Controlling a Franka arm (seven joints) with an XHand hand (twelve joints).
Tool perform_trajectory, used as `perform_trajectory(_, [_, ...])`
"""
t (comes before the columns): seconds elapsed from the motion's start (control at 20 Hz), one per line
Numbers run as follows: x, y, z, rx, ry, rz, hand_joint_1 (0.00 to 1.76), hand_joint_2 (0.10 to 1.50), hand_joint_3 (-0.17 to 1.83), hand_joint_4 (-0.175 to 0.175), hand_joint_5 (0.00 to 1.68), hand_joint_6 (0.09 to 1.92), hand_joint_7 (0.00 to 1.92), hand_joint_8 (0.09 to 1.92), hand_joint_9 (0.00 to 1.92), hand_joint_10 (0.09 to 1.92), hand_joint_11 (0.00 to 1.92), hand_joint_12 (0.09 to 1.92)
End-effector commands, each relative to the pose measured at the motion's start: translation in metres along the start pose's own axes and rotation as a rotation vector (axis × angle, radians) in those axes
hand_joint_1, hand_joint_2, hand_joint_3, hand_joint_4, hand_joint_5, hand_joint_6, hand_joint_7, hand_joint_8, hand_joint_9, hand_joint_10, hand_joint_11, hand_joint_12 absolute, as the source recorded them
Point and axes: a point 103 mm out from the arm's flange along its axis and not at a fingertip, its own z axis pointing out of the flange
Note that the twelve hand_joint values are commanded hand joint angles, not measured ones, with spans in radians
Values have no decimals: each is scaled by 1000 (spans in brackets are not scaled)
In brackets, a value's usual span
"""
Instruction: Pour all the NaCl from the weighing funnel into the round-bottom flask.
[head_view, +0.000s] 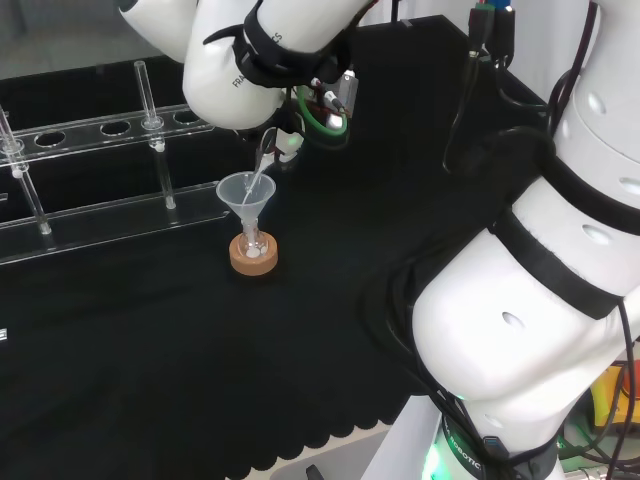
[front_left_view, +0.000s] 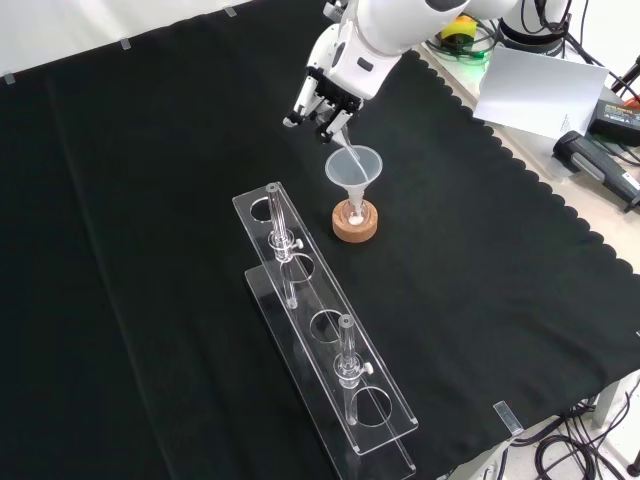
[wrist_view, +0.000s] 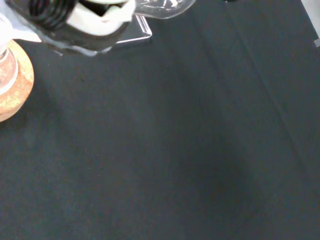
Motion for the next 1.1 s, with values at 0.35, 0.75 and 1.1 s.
perform_trajectory(0.35, [-5,1,0,-29,-62,-19,1124,709,476,175,1401,347,1658,87,1219,120,0,1556])
perform_trajectory(0.75, [-6,3,0,-23,-126,-30,1126,704,485,175,1403,348,1662,87,1228,122,0,1561])
perform_trajectory(1.1, [-6,7,0,-16,-176,-58,1126,700,492,175,1404,348,1664,87,1229,120,0,1563])
